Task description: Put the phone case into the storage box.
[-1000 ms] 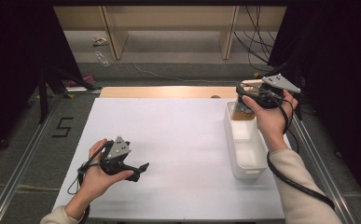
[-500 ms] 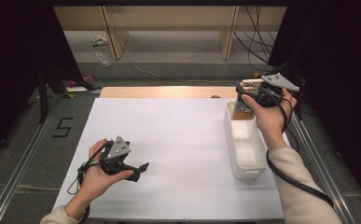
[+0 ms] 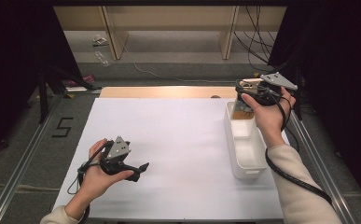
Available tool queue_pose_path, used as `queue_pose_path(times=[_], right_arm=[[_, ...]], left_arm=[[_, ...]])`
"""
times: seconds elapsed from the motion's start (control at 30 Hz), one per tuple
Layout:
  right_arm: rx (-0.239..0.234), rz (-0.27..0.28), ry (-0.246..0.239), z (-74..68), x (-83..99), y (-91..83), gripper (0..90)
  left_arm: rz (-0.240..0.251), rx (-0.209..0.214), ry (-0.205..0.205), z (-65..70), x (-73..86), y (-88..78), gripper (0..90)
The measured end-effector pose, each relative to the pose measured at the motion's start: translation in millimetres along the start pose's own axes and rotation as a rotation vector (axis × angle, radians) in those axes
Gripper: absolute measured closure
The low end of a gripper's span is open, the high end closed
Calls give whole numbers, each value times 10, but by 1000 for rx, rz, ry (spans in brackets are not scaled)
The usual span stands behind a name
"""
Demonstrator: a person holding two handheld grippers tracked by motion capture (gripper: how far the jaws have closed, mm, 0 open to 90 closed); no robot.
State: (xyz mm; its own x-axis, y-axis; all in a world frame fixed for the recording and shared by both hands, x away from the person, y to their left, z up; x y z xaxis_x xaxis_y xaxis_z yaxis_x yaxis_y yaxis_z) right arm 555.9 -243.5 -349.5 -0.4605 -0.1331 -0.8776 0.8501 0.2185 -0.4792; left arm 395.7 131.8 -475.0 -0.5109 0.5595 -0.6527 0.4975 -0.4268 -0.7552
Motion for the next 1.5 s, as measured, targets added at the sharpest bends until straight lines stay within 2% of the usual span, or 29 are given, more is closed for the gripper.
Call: queue_pose_path(times=[1.5], right_arm=[[19, -31, 17, 83, -15, 202, 127]], left_arm=[[-1, 4, 1, 3, -1, 4, 0]])
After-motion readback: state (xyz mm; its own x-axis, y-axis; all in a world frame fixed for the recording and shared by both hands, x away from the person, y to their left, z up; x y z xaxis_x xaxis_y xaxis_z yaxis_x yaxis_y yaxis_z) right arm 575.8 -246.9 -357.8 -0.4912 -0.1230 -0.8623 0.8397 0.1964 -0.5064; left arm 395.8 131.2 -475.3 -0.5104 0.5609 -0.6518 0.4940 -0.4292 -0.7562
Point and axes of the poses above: each handheld gripper's, and its own axes: y roughly forward along the jaws, x roughly out of its underside, z roughly to its right, the point moved 8 cm from there along y, roughly forward along the jaws, and after that the axes turned 14 degrees about -z, right-handed, at the moved point
